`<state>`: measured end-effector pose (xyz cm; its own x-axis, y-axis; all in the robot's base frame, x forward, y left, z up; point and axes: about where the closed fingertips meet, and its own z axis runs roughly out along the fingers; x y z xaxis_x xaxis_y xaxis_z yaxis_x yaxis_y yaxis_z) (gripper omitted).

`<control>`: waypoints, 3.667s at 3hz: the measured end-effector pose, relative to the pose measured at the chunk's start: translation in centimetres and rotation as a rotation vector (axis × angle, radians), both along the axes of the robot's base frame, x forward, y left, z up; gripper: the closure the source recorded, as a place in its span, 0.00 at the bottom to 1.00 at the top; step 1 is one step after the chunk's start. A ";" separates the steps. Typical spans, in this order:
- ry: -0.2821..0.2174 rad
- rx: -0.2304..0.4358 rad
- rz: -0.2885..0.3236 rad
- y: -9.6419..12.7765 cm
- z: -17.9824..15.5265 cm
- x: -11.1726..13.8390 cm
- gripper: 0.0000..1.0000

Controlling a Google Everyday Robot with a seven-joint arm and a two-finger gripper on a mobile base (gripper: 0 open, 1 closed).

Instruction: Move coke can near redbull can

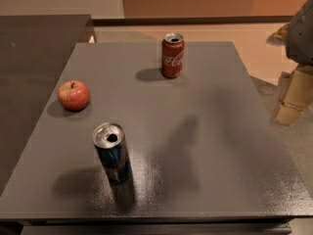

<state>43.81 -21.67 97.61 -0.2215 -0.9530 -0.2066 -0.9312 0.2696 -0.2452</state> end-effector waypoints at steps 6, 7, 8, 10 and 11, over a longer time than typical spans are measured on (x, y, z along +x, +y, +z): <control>-0.109 0.285 -0.071 10.1 -1.1 15.0 0.00; -0.110 0.362 -0.120 11.8 -1.9 18.4 0.00; -0.098 0.413 -0.180 12.4 -3.2 21.3 0.00; -0.062 0.499 -0.232 13.4 -5.5 24.6 0.00; -0.053 0.523 -0.225 14.2 -6.1 25.3 0.00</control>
Offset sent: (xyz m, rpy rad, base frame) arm 0.0323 0.0308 -0.0039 0.0787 0.0262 0.0261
